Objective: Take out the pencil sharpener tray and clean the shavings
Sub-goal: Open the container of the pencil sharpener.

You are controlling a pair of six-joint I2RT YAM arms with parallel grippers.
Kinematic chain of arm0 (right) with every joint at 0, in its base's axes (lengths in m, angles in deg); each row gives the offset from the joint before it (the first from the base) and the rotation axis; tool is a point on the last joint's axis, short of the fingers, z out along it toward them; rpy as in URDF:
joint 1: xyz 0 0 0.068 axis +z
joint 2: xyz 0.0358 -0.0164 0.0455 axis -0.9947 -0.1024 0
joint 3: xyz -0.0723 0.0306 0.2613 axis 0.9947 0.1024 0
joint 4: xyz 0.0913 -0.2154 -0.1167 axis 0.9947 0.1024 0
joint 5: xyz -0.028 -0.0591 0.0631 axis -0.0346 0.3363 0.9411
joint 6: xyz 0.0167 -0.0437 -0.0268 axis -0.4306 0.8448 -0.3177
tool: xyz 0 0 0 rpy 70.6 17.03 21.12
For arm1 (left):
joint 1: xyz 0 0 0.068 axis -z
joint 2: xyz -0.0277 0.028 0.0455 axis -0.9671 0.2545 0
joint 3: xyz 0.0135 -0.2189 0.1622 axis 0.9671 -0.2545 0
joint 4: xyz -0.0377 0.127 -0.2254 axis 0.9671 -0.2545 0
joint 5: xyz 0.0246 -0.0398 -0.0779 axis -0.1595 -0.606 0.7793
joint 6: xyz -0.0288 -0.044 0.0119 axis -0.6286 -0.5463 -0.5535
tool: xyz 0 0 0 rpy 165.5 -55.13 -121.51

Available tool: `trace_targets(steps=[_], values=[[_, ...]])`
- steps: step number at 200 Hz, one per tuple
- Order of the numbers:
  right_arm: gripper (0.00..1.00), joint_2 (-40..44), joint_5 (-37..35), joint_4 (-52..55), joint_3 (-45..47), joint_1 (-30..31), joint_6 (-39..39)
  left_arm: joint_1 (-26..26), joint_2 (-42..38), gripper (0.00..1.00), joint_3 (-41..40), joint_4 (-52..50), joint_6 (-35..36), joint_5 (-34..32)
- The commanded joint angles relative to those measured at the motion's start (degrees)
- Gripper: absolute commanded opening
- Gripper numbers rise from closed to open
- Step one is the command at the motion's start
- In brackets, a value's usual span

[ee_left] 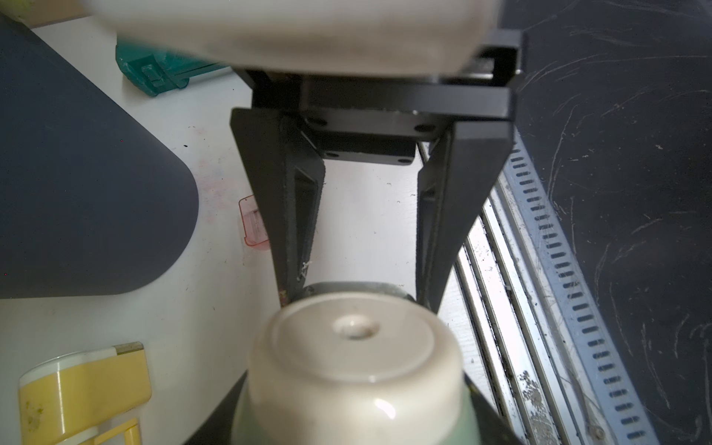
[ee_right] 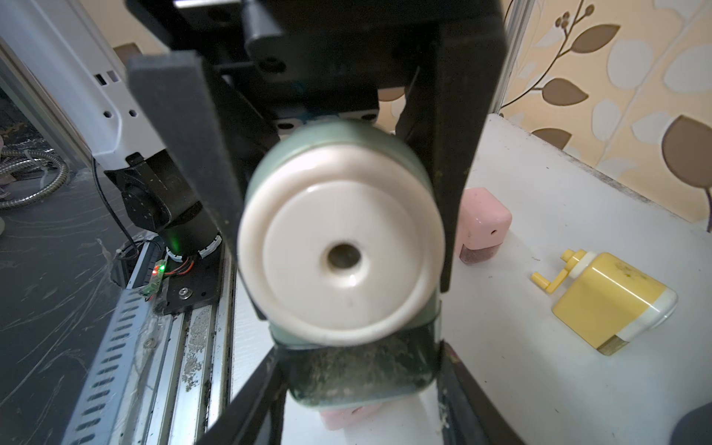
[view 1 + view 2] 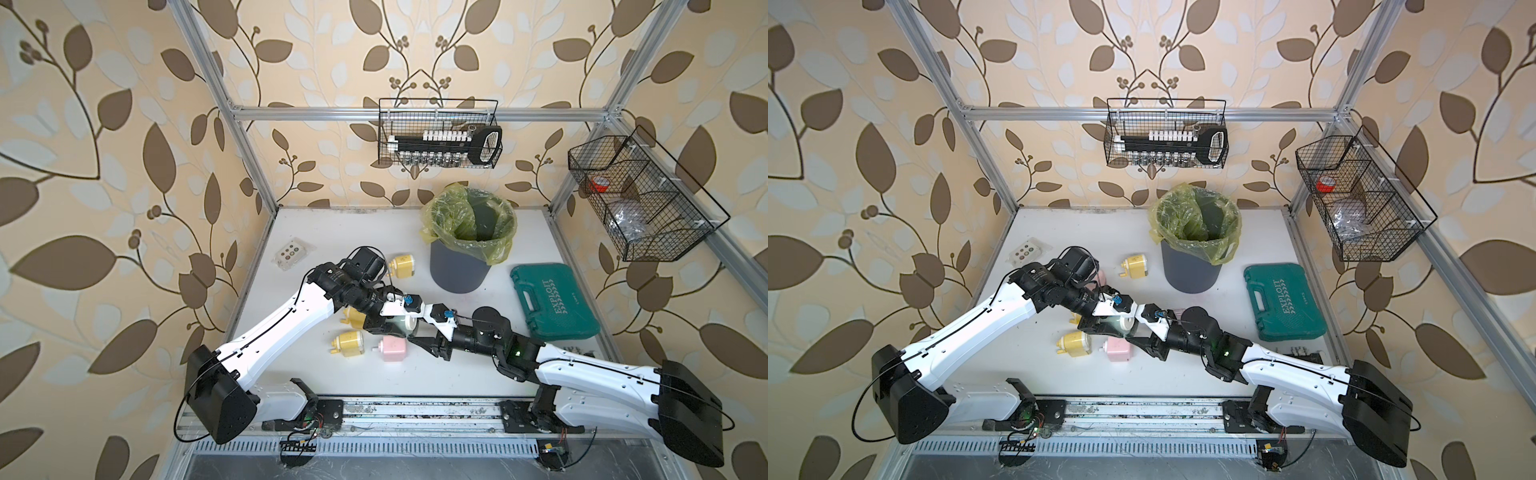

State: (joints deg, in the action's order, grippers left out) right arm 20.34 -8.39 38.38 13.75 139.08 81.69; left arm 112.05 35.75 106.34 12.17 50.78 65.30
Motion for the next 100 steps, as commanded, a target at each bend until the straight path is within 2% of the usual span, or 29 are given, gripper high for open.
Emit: trace_targets(steps=[1,41,100], values=[[0.60,0.5,1.2,-2.8,-0.7,-0.3,-0.3,0.6,-1.3,0.00,-0.5,-0.4,-0.2,2.8],[0.74,1.3,2.9,-2.5,-0.2,-0.6,0.6,0.6,-1.1,0.00,-0.9,-0.3,-0.5,3.1],[0.68,1.6,3.5,-2.5,0.6,-1.2,-0.1,0.6,-1.6,0.00,-0.6,-0.2,-0.7,3.8]])
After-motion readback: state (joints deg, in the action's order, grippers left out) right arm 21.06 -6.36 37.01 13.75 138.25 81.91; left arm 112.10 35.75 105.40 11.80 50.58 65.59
